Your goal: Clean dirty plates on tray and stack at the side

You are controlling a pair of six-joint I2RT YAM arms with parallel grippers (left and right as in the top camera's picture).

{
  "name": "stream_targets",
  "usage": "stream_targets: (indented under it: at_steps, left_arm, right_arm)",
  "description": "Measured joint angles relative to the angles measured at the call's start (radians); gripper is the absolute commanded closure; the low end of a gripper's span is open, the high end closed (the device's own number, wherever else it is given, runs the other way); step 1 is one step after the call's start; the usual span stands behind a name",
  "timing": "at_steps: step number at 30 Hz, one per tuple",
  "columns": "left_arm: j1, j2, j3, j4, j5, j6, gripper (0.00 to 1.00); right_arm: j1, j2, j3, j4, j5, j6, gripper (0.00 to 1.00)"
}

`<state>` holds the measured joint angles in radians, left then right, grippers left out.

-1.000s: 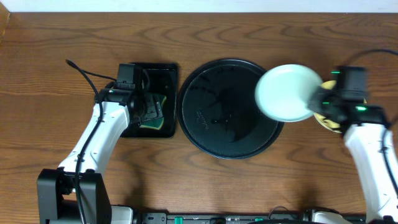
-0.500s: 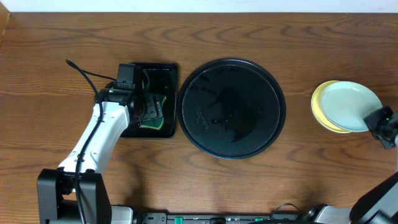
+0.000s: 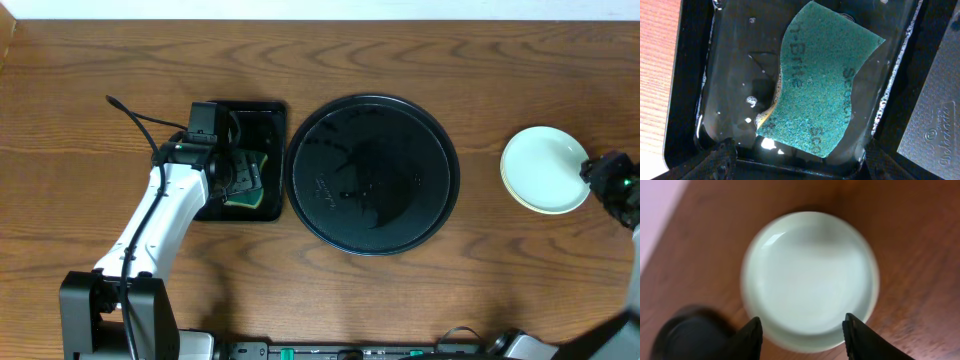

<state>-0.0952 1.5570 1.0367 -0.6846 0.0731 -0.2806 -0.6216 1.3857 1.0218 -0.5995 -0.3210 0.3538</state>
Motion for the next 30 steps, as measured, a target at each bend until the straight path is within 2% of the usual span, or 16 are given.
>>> stream_targets:
  at_steps: [4, 8, 20, 23, 25, 26, 30]
  left_arm:
    - [0.0, 0.0, 0.0, 0.0, 0.0, 0.0, 0.16]
    - [0.0, 0.0, 0.0, 0.0, 0.0, 0.0, 0.16]
    - [0.0, 0.0, 0.0, 0.0, 0.0, 0.0, 0.16]
    - [0.0, 0.0, 0.0, 0.0, 0.0, 0.0, 0.16]
    - [0.0, 0.0, 0.0, 0.0, 0.0, 0.0, 0.16]
    - [0.0, 0.0, 0.0, 0.0, 0.0, 0.0, 0.16]
    - [0.0, 0.0, 0.0, 0.0, 0.0, 0.0, 0.16]
  right_arm:
    - [0.053, -0.137, 0.001, -0.087, -0.023, -0.011, 0.59]
    - [0.103, -0.203, 0.001, -0.159, -0.025, -0.029, 0.6]
    - [0.435, -0.359, 0.001, -0.242, -0.189, -0.204, 0.46]
    - [0.512, -0.436, 0.001, -0.243, -0.233, -0.222, 0.38]
    - [0.557, -0.485, 0.001, -0.248, -0.251, -0.233, 0.27]
    - [0.576, -0.506, 0.001, -0.253, -0.257, -0.233, 0.01]
    - [0.639, -0.58, 0.001, -0.266, -0.271, -0.244, 0.01]
